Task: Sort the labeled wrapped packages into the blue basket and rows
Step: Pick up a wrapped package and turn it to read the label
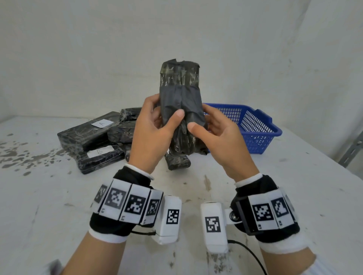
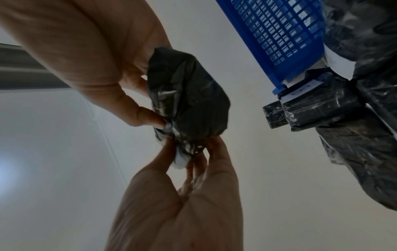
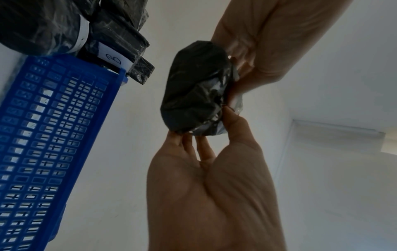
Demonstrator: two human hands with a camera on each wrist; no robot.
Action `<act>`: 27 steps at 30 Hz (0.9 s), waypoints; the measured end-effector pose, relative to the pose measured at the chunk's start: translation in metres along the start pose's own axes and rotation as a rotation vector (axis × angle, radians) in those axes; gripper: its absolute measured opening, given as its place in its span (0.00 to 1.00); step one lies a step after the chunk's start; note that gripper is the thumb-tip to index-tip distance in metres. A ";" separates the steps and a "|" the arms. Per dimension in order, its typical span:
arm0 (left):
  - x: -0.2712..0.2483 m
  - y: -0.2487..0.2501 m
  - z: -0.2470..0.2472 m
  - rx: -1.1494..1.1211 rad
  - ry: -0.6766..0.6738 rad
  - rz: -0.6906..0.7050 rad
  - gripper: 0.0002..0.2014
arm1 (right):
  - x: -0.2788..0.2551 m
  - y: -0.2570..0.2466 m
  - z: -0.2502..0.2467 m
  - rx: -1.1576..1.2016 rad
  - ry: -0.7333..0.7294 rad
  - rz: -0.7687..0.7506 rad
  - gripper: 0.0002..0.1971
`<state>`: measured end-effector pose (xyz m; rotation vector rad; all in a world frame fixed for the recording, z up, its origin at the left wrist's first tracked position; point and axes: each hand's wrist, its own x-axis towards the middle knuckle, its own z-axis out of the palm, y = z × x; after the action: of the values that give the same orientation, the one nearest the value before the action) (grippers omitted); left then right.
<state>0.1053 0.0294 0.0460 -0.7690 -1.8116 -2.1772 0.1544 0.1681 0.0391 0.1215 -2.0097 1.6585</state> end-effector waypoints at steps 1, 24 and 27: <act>0.000 0.000 0.000 0.008 -0.008 0.021 0.16 | 0.000 0.000 0.000 -0.024 0.008 -0.002 0.23; -0.005 0.003 0.003 0.120 -0.089 0.166 0.16 | 0.000 0.000 0.000 -0.173 0.086 -0.143 0.27; -0.006 0.003 0.002 0.126 -0.087 0.173 0.16 | 0.000 0.001 0.000 -0.173 0.085 -0.136 0.27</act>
<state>0.1122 0.0295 0.0461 -0.9667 -1.8275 -1.9300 0.1540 0.1684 0.0387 0.1206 -2.0238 1.3780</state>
